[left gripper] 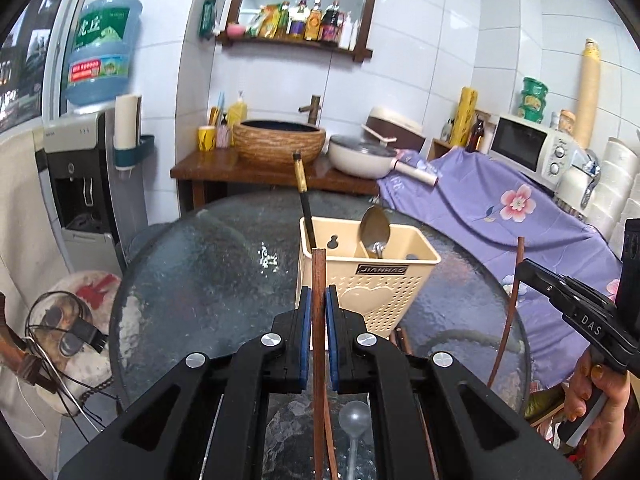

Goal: Organize utensils
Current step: 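Carry both chopsticks over the holder and open both tools to drop them in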

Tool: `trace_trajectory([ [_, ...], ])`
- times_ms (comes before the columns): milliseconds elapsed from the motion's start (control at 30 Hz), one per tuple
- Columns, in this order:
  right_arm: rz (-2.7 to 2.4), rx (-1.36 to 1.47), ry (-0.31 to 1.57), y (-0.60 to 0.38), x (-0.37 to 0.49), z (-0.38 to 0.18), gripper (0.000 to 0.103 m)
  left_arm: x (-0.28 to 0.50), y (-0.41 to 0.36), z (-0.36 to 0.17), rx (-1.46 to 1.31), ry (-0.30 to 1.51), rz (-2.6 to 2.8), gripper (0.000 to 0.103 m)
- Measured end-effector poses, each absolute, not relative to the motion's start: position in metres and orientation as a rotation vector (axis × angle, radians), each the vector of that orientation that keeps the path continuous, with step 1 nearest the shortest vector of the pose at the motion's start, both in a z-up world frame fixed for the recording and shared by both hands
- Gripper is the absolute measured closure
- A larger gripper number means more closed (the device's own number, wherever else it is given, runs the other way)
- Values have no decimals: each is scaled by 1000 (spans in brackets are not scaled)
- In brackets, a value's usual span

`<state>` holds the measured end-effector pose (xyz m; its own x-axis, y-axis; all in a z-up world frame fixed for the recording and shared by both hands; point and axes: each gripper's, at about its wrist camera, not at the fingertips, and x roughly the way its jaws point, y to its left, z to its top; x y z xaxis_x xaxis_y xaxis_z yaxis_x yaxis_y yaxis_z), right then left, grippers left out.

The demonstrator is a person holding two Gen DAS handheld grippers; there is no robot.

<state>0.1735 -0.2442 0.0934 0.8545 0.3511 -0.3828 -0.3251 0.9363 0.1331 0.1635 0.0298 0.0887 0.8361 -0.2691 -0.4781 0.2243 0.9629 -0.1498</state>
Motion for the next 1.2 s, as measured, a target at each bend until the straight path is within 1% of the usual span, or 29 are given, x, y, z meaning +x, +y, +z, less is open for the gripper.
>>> trace_trajectory([
  [267, 388, 57, 366, -247, 150, 114, 95, 145, 30, 107, -62, 465, -275, 96],
  [433, 412, 61, 371, -245, 154, 122, 95, 144, 31, 115, -64, 441, -269, 96],
  [667, 453, 61, 373, -239, 168, 150, 95, 152, 22, 139, -45, 419, -303, 96],
  [900, 506, 77, 372, -230, 187, 199, 95, 167, 22, 183, -64, 388, -333, 96],
  [1100, 495, 79, 321, -217, 210, 253, 95, 189, 18, 232, -79, 330, -290, 96],
  [1200, 465, 76, 282, -212, 223, 275, 95, 200, 17, 249, -81, 297, -245, 96],
])
